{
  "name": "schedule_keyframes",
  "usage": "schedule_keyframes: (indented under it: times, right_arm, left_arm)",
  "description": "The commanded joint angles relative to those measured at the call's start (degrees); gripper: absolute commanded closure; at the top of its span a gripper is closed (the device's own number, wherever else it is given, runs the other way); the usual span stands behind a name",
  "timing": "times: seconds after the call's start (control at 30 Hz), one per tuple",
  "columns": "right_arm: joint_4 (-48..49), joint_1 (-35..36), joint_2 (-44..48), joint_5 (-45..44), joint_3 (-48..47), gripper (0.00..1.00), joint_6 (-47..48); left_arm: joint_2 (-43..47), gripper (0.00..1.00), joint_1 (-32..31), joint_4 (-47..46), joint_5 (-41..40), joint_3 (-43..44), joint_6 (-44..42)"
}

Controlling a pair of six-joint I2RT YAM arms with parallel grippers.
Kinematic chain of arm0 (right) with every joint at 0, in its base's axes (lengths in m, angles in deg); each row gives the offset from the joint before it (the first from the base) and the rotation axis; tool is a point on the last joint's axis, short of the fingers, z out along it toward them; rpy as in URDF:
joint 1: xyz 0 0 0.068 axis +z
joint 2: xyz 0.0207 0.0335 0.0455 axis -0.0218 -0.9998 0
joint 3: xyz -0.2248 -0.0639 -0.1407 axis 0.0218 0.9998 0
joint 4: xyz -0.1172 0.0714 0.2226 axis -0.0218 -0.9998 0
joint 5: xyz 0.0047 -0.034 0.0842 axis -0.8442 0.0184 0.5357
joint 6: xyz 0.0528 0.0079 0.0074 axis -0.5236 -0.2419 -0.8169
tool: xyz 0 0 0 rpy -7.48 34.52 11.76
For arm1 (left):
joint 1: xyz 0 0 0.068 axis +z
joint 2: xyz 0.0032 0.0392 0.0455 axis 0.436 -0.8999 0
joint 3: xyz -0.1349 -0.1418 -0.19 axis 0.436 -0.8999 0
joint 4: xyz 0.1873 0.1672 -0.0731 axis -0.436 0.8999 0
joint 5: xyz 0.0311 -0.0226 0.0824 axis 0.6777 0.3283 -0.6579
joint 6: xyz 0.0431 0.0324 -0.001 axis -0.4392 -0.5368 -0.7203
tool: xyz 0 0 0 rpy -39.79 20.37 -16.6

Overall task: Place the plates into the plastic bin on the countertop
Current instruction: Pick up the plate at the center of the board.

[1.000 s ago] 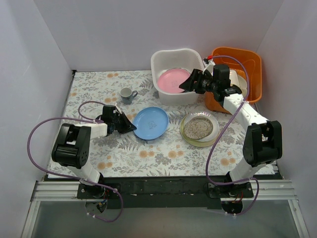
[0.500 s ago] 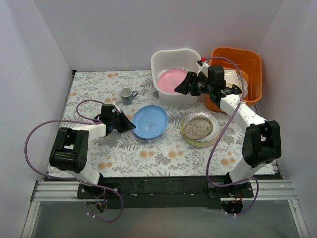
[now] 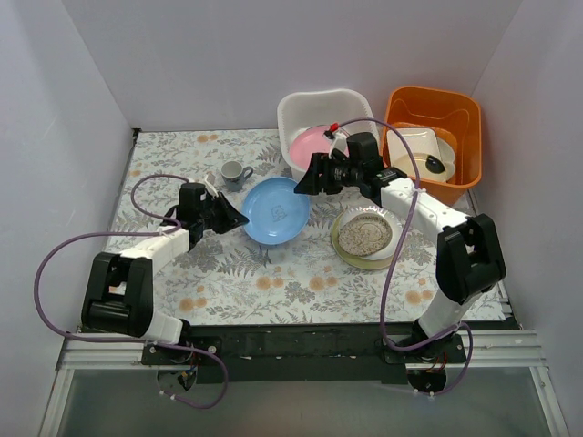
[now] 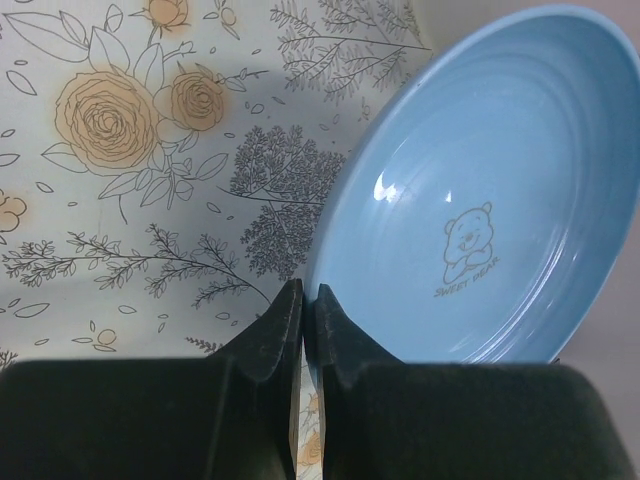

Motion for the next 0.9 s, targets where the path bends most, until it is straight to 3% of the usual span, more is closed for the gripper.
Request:
schedule_keyframes:
  times: [0.0,0.3,0.5,0.6,0.67,0.7,0.73,0.87]
  right_arm:
    - [-1.30,1.23,-1.83,-0.23,-2.46,0.30,1.96]
    - [-2.19,1.67,-3.51,-0.32,-2.90,0.31,2.14]
    - [-1.04,2.11,-4.30,1.35,-2.90,0.39,1.44]
    - [-0.95,2.28,-5.35,3.28,-3.43,0.54,1.26]
    - [-0.87,2.37,-5.97,4.68,-4.04,0.72,1.26]
    - [-0.78,2.37,-6.58,4.95,-4.22,0.91,1.00]
    - [-0.87,2.29,-6.67,5.13,-4.48,0.99,0.82]
    - [-1.31,2.64,-7.02,4.87,-5.19,0.99,0.91]
  left_arm:
    - [4.71,1.00,-0.20,-0.28,0.61,1.39,0.15]
    - [7.00,1.00,-0.20,-1.51,2.37,1.21,-0.11]
    - [7.17,1.00,-0.20,-2.04,2.81,0.86,-0.20]
    - [7.53,1.00,-0.20,-2.04,2.73,0.69,-0.38]
    - [7.79,1.00,-0.11,-1.69,2.20,0.68,-0.64]
    - [7.88,1.00,-0.20,-1.51,2.11,0.60,-0.81]
    - [7.88,1.00,-0.11,-1.43,1.76,0.68,-0.81]
    - [8.05,1.00,-0.11,-1.43,1.76,0.42,-0.81]
